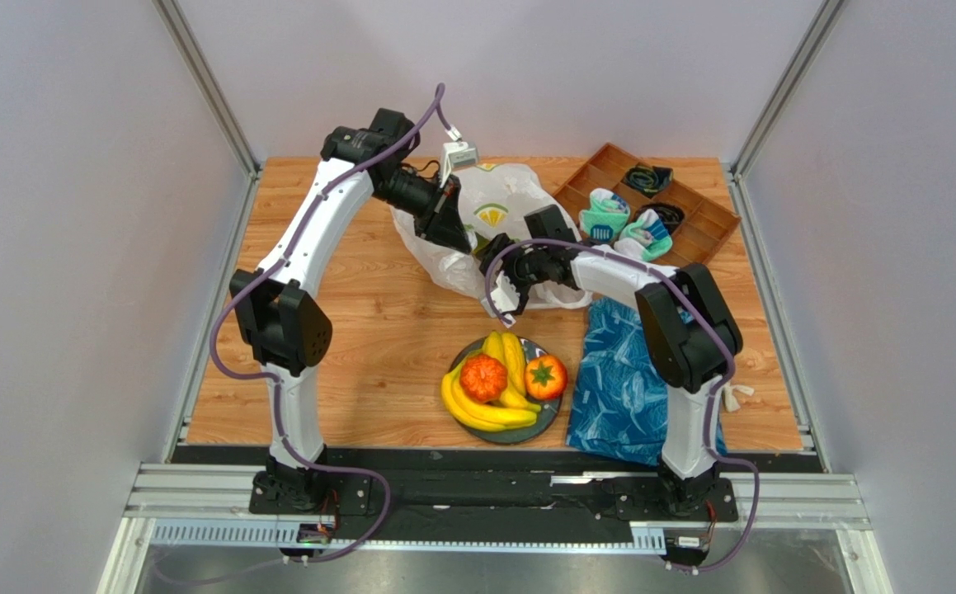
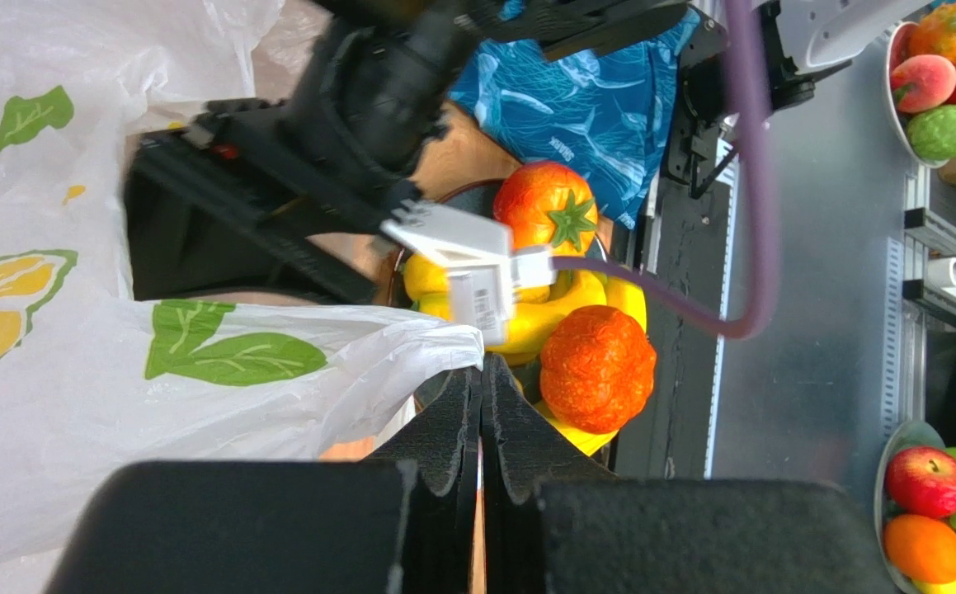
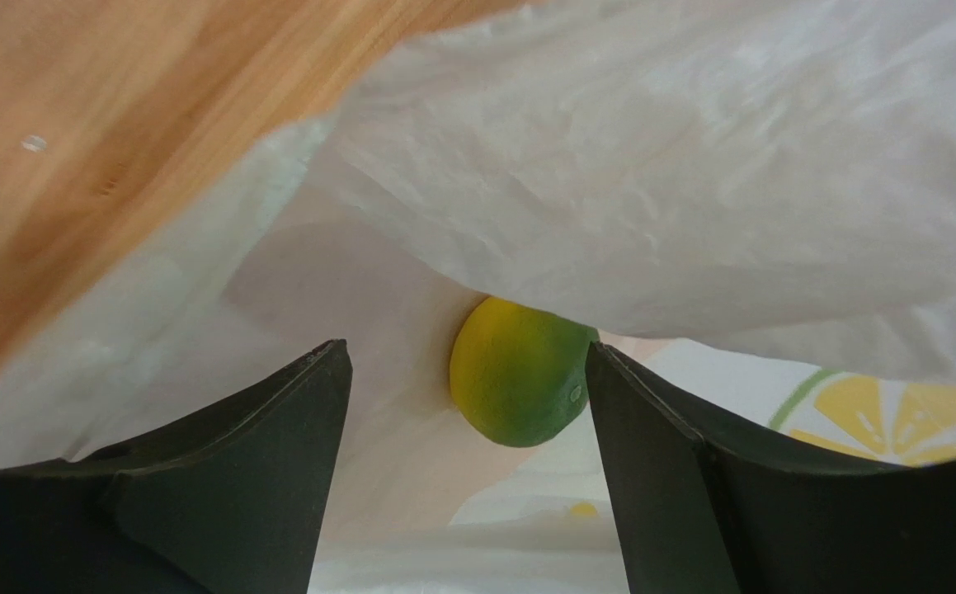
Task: Take the fake fruits out of the plastic bag
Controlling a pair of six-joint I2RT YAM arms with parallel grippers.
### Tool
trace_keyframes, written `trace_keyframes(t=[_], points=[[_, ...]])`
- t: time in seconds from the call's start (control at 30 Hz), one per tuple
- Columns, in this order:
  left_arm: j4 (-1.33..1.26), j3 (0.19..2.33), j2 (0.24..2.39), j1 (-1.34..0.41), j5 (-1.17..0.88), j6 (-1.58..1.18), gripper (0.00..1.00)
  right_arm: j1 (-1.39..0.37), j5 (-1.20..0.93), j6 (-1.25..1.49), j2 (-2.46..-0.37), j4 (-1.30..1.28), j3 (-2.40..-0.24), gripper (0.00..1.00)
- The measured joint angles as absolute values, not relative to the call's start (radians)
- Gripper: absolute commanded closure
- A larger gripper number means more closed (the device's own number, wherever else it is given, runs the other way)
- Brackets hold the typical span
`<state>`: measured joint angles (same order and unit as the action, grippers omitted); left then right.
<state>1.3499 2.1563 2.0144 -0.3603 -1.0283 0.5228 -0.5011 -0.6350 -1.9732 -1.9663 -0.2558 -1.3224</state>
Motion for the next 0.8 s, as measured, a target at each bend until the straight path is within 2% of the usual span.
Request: trace_keyframes(t=[0.3, 0.47, 0.57, 0.63, 0.67, 0.7, 0.77, 0.8], points=[[1.349, 2.153, 2.014, -0.384, -1.045, 0.539, 1.00, -0.502, -0.545, -1.984, -2.154, -0.222, -1.546, 0.18], [1.349, 2.136, 2.014, -0.400, -1.045, 0.559, 1.00, -0.502, -0.497, -1.986, -2.238, -0.193, -1.644, 0.19], [1.349, 2.127, 2.014, -0.399, -1.034, 0.567, 1.00, -0.502, -0.472, -1.987, -2.296, -0.205, -1.715, 0.29], [1.348, 2.123, 2.014, -0.397, -1.025, 0.570, 1.00, -0.502, -0.457, -1.987, -2.336, -0.210, -1.764, 0.42], [1.348, 2.122, 2.014, -0.397, -1.019, 0.572, 1.00, -0.503, -0.453, -1.988, -2.345, -0.211, -1.776, 0.56], [1.346, 2.120, 2.014, -0.397, -1.016, 0.572, 1.00, -0.503, -0.453, -1.988, -2.352, -0.212, -1.782, 0.64], [1.346, 2.115, 2.014, -0.397, -1.015, 0.571, 1.00, -0.503, -0.454, -1.996, -2.350, -0.209, -1.782, 0.75], [1.346, 2.115, 2.014, -0.397, -1.016, 0.571, 1.00, -0.504, -0.455, -1.995, -2.344, -0.210, -1.777, 0.76]])
